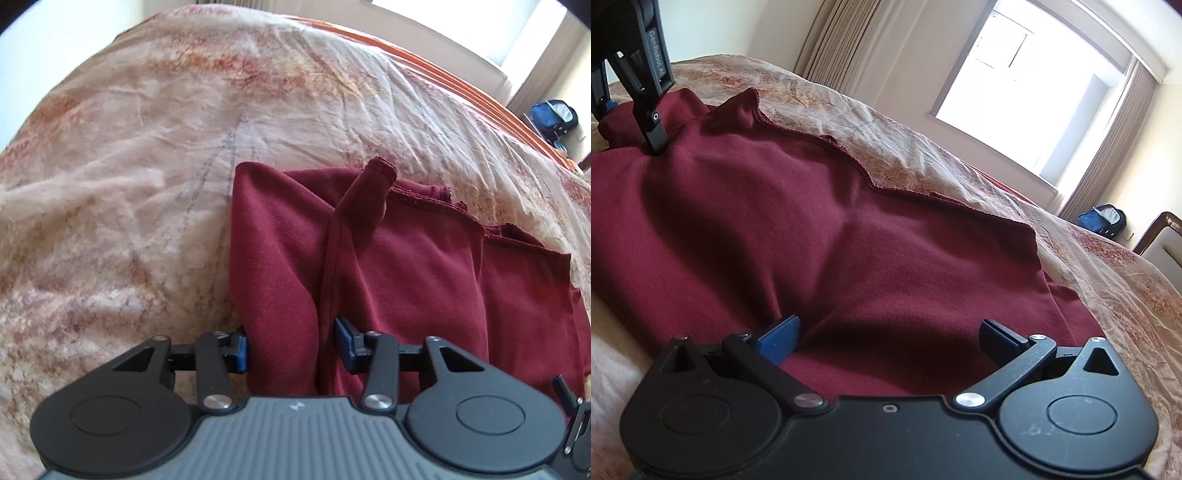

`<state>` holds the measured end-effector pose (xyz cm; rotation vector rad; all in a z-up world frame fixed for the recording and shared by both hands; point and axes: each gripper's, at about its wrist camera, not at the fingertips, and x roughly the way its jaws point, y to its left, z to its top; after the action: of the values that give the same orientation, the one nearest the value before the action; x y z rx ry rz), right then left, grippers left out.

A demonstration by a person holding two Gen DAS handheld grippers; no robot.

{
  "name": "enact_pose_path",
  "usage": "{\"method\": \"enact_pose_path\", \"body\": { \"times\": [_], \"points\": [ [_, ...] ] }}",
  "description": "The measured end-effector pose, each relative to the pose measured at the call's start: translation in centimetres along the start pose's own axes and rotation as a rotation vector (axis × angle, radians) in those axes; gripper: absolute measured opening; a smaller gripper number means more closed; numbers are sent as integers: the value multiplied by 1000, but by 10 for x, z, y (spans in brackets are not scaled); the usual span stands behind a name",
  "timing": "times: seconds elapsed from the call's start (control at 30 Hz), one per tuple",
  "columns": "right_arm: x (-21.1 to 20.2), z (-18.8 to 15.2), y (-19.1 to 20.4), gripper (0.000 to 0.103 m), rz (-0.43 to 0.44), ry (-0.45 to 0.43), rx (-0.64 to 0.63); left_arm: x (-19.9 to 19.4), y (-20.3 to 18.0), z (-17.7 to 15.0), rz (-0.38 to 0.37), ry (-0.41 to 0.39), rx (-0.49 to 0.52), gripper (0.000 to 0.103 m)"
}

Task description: Fold small clothes

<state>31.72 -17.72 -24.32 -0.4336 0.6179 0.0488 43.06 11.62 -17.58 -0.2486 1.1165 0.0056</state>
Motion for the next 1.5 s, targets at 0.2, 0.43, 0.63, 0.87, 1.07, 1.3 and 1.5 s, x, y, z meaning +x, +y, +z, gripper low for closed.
{"method": "enact_pose_path", "body": {
  "times": [0.2, 0.43, 0.63, 0.87, 1.07, 1.3, 1.5],
  "points": [
    [0, 0, 0, 102, 5, 3, 7, -2, 2, 1, -44, 8, -24, 25],
    [1, 0, -2, 102, 12, 10, 12, -12, -3, 2, -50, 9, -60, 21],
    [3, 5, -7, 102, 37, 37, 21, -30, -18, 2, -54, -20, -32, 20],
    [4, 24, -15, 103, 98, 100, -56, -61, -51, 2, -70, -81, 19, 19],
    [-9, 29, -28, 102, 140, 67, -112, -77, -84, 3, -95, -111, 44, 18],
    [-44, 14, -70, 103, 179, 7, -131, -96, -143, 5, -152, -136, 88, 17],
    [-74, -18, -117, 103, 188, 22, -155, -87, -231, 6, -237, -110, 138, 17]
  ]
}}
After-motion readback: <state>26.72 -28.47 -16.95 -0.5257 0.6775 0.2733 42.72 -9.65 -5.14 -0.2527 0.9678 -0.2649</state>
